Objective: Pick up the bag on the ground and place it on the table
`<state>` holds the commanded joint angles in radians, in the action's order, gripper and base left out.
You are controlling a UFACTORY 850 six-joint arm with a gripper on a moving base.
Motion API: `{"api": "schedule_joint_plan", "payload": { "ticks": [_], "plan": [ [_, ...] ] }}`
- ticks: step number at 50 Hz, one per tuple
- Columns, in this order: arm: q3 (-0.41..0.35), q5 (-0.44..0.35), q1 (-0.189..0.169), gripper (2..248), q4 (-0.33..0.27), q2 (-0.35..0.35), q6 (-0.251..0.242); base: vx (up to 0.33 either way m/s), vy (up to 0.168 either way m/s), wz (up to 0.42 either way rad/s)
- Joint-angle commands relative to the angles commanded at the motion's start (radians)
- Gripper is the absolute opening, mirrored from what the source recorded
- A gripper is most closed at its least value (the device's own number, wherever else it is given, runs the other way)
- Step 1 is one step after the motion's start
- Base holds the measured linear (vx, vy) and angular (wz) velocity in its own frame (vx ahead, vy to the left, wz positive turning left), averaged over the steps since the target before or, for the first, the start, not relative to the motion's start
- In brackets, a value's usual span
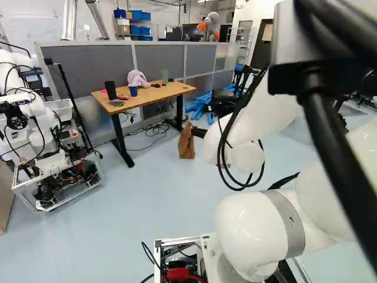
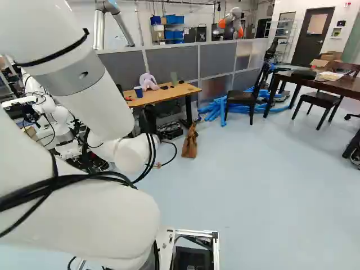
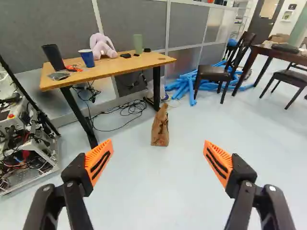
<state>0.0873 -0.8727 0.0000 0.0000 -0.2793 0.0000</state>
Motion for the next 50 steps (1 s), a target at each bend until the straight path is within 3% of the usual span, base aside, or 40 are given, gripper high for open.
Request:
{"api": "schedule_joint_plan", "payload": {
  "ticks": [50],
  "plan": [
    [0.0,0.0,0.0,247,0.0,0.0,0.0,0.198,-0.019,-0.001]
  ]
}}
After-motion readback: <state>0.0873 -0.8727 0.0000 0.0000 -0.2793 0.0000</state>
